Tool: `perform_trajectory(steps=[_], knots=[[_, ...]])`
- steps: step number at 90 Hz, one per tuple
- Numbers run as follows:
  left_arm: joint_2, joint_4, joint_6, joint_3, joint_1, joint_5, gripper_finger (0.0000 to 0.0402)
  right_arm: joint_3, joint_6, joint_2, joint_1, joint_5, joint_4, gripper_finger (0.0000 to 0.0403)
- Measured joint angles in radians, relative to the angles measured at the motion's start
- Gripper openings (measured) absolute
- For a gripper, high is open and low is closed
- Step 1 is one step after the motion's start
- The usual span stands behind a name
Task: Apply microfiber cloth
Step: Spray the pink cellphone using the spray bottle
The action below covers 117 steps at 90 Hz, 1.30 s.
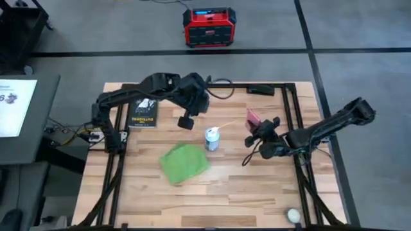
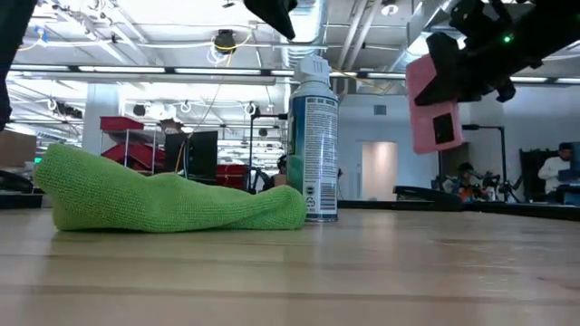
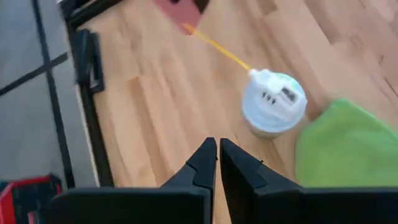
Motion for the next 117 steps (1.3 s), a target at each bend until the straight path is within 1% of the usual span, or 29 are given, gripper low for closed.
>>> perform_trajectory(steps=[25, 37, 43, 51, 56, 69, 79, 98, 117], knots=[[0.046, 0.046, 0.066, 0.0, -0.021, 0.014, 0.0, 0.0, 0.033, 0.01, 0.009, -0.007, 0.009, 0.0012], [0.074, 0.048, 0.086, -0.001, -0.035, 0.014, 0.0, 0.0, 0.033, 0.01, 0.013, 0.015, 0.012, 0.0012], [0.089, 0.058, 0.093, -0.001, -0.041, 0.014, 0.0, 0.0, 0.033, 0.01, 0.012, 0.045, 0.008, 0.0012], [0.108, 0.054, 0.1, -0.001, -0.048, -0.009, 0.0, 0.0, 0.035, 0.01, 0.01, 0.059, 0.005, 0.0012], [0.113, 0.058, 0.1, -0.001, -0.05, -0.012, 0.0, 0.0, 0.049, 0.01, 0.003, 0.058, -0.016, 0.0012], [0.109, 0.069, 0.099, -0.001, -0.05, -0.012, 0.0, 0.0, 0.18, 0.01, -0.02, 0.06, -0.138, 0.0012], [0.11, 0.086, 0.097, -0.001, -0.052, -0.013, 0.0, 0.0, 0.247, 0.01, -0.027, 0.071, -0.203, 0.0012], [0.11, 0.121, 0.118, -0.001, -0.083, -0.006, 0.0, 0.0, 0.252, 0.01, -0.033, 0.077, -0.229, 0.0012], [0.11, 0.118, 0.117, -0.001, -0.084, -0.005, 0.0, 0.0, 0.245, 0.01, -0.049, 0.082, -0.225, 0.0012]])
